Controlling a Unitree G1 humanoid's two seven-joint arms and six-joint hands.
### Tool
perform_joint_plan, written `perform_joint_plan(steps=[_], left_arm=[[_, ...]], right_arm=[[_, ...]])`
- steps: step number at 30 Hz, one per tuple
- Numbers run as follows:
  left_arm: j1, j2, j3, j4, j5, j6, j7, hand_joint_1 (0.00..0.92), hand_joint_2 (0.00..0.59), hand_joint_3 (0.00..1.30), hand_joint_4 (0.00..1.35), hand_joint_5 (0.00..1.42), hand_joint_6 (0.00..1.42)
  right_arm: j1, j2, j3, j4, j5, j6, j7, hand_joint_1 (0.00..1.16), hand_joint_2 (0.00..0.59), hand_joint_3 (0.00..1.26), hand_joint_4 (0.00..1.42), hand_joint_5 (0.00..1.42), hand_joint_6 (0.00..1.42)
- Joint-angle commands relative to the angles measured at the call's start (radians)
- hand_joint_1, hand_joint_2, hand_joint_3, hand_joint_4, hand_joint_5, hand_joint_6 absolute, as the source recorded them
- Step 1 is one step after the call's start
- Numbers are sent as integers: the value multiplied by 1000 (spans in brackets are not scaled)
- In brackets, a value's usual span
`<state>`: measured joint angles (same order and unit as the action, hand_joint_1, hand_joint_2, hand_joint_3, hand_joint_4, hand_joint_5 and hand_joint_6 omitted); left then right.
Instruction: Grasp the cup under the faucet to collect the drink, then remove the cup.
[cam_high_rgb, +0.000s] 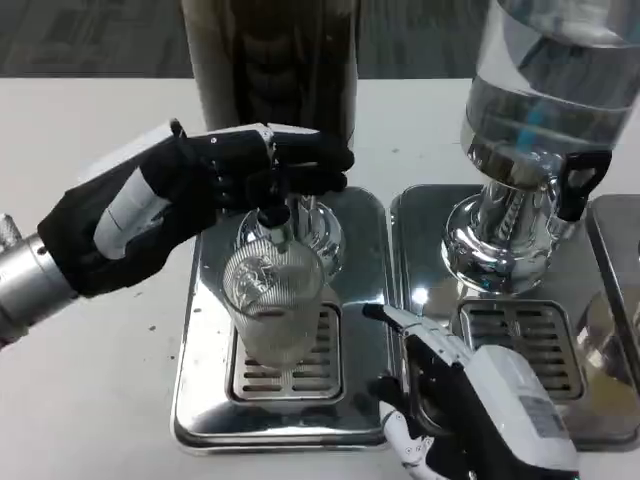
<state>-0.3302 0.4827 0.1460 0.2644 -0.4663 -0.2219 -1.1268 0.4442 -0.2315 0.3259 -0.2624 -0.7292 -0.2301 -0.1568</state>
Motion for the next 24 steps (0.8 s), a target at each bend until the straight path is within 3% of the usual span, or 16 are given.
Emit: perform_joint_plan(steps=[1, 24], left_arm=[[20, 17, -13, -23, 8, -35, -40, 0, 21, 325, 212, 225, 171], [66, 46, -42, -76, 33, -114, -43, 0, 26, 370, 267, 262, 194]], right_arm=[[3, -1, -2, 1, 13, 11, 4, 515, 586, 166, 142, 133, 196], [-6, -1, -23, -16, 62, 37, 14, 488, 586, 164, 142, 122, 196]])
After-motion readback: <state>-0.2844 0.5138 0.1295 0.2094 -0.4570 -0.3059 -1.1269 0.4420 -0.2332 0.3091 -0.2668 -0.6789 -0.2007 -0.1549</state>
